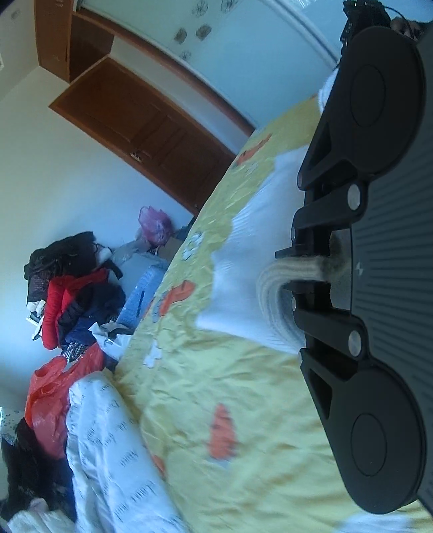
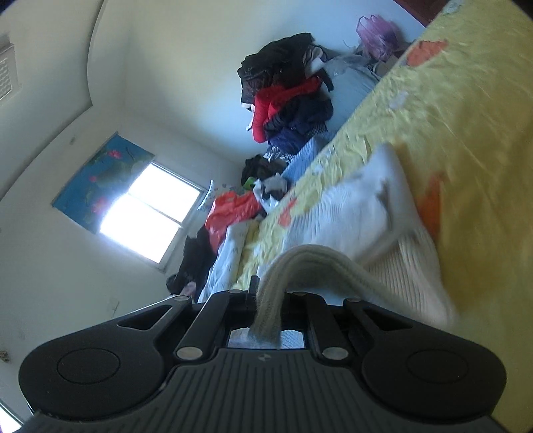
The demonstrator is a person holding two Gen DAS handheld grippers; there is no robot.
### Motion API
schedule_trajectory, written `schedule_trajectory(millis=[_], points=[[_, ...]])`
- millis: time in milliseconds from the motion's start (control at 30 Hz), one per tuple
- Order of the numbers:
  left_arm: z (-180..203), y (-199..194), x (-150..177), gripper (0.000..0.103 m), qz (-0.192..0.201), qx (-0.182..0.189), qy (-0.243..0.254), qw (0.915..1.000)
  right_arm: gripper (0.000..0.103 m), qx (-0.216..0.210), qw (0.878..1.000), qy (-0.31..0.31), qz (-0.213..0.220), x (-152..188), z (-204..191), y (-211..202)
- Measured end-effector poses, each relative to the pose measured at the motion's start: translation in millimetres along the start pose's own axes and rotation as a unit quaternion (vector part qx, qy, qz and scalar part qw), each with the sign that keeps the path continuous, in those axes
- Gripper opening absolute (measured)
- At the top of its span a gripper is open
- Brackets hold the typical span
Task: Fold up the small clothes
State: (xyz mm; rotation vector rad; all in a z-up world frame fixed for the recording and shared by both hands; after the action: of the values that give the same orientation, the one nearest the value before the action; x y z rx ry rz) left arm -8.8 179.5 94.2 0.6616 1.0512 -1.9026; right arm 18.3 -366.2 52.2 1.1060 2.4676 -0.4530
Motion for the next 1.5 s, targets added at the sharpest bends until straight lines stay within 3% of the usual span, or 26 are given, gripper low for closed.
schedule_trajectory(millis=[233, 433, 467, 567, 633, 700, 767, 833, 900, 1000, 1133, 1233, 1333, 1367, 1500], points=[[13.4, 95.7, -51.1, 0.009, -0.010, -0.032, 0.044, 0.9984, 0.013, 0.020, 1.000, 0.000, -0.003, -70.6, 31.7, 87.0], [12.8, 190.6, -79.5, 0.011, -0.006, -0.078, 0.087, 0.9932, 0.015, 0.062, 0.998, 0.006, 0.014, -113.9, 72.3, 159.7], [5.9, 213.4, -80.7, 0.011, -0.015, -0.089, 0.083, 0.9924, 0.019, 0.077, 0.997, 0.020, 0.015, -118.7, 84.5, 171.2], [-16.0, 255.1, -77.6, 0.018, -0.082, -0.094, 0.017, 0.9920, 0.053, 0.138, 0.988, 0.063, 0.010, -125.5, 121.8, 197.2], [-20.5, 251.7, -71.0, 0.021, -0.079, -0.070, -0.016, 0.9942, 0.053, 0.149, 0.988, 0.038, 0.006, -120.6, 118.8, 195.6], [-18.0, 235.0, -65.4, 0.036, -0.061, -0.045, -0.002, 0.9971, 0.057, 0.132, 0.991, -0.001, 0.002, -109.2, 103.4, 182.2], [-18.3, 211.9, -62.5, 0.079, -0.043, -0.043, 0.011, 0.9981, 0.059, 0.123, 0.992, -0.040, -0.002, -98.3, 87.9, 162.9], [-21.1, 185.2, -61.6, 0.092, -0.007, -0.045, 0.018, 0.9988, 0.062, 0.122, 0.991, -0.062, 0.002, -88.9, 76.5, 137.9], [-26.6, 163.7, -64.1, 0.092, 0.011, -0.061, 0.027, 0.9977, 0.068, 0.118, 0.991, -0.057, 0.002, -77.3, 71.1, 111.8], [-38.6, 135.4, -58.1, 0.093, 0.018, -0.076, -0.003, 0.9970, 0.069, 0.126, 0.991, -0.038, 0.007, -58.8, 69.3, 74.6], [-45.9, 106.4, -14.9, 0.093, -0.010, -0.052, -0.069, 0.9962, 0.073, 0.149, 0.988, -0.021, 0.027, -22.8, 73.4, 38.0], [-48.4, 92.6, 30.8, 0.093, -0.018, -0.037, -0.126, 0.9911, 0.073, 0.174, 0.984, 0.002, 0.037, 7.7, 87.0, 23.9], [-51.6, 98.8, 62.5, 0.093, -0.040, -0.030, -0.168, 0.9846, 0.074, 0.171, 0.984, 0.001, 0.055, 24.8, 90.4, 21.9], [-47.4, 97.6, 65.6, 0.096, -0.019, -0.030, -0.159, 0.9866, 0.073, 0.174, 0.983, -0.001, 0.055, 25.0, 88.3, 26.9], [-35.3, 118.4, 62.2, 0.097, -0.014, -0.034, -0.152, 0.9877, 0.080, 0.176, 0.983, -0.004, 0.049, 17.7, 84.3, 60.1]])
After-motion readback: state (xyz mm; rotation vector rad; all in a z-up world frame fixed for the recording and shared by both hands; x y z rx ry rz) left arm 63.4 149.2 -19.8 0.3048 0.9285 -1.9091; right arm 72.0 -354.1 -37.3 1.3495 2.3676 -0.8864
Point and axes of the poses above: each gripper's, at about its wrist camera, not at the fingertips, and y roughly the way its jaws point, z to its right, x to its underside, the point moved 3 cm from there along y, roughly the way its jaws point, and after that the axes turned 6 degrees about z, right-handed, at the moved point
